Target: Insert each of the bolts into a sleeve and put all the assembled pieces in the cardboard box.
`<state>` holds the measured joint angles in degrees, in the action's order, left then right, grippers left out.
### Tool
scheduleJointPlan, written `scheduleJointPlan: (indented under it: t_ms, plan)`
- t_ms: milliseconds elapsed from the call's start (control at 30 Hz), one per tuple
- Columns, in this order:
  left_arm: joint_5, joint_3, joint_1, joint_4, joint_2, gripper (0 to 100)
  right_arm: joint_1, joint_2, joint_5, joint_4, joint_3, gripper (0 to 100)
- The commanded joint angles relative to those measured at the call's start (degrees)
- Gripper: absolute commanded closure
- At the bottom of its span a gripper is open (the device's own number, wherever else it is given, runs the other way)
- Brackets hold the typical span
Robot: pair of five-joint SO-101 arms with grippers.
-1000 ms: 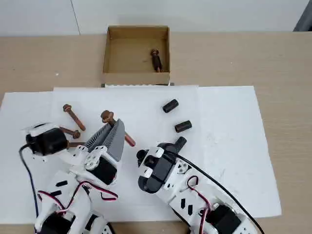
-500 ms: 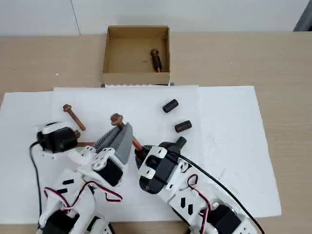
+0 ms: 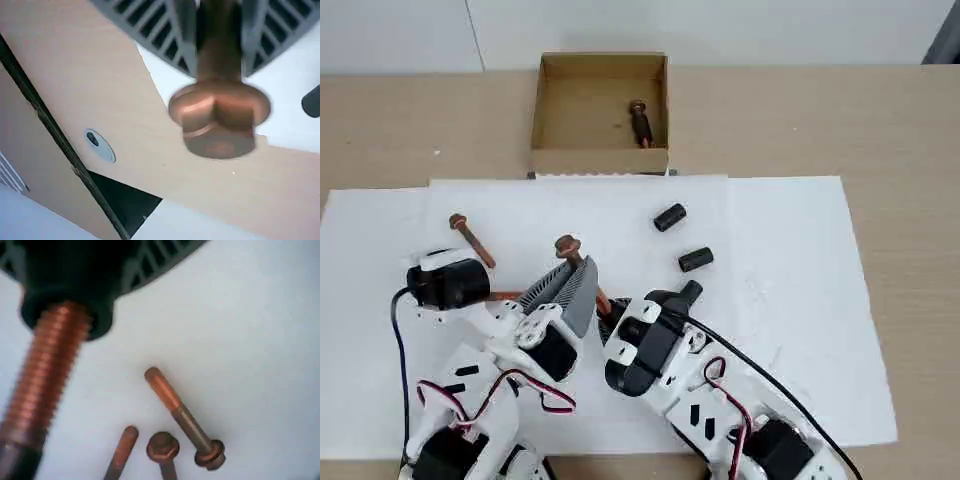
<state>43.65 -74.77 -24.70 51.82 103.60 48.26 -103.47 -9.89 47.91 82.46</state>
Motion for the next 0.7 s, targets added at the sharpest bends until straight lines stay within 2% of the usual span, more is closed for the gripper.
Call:
scheduleJointPlan:
  t_ms: [0, 133, 300, 367, 667]
  plan:
    - [0.0, -0.04, -0.79, -1.32, 0.62, 100, -1.98, -0.48, -0.79, -1.54, -1.76, 99.6]
    - [0.0, -0.22, -1.05, 0.18, 0.62, 100, -3.3, -0.48, -0.79, -1.54, -1.85, 99.6]
    - [-0.44, 0.4, -5.89, 5.27, 0.62, 100, -3.38, -0.48, -0.79, -1.54, -1.85, 99.6]
    - [-2.81, 0.75, -7.03, 6.59, 0.62, 100, -3.38, -0.48, -0.79, -1.54, -1.85, 99.6]
    - [-4.48, -1.45, -7.47, 7.12, 0.62, 100, -3.03, -0.48, -0.79, -1.63, -1.85, 99.6]
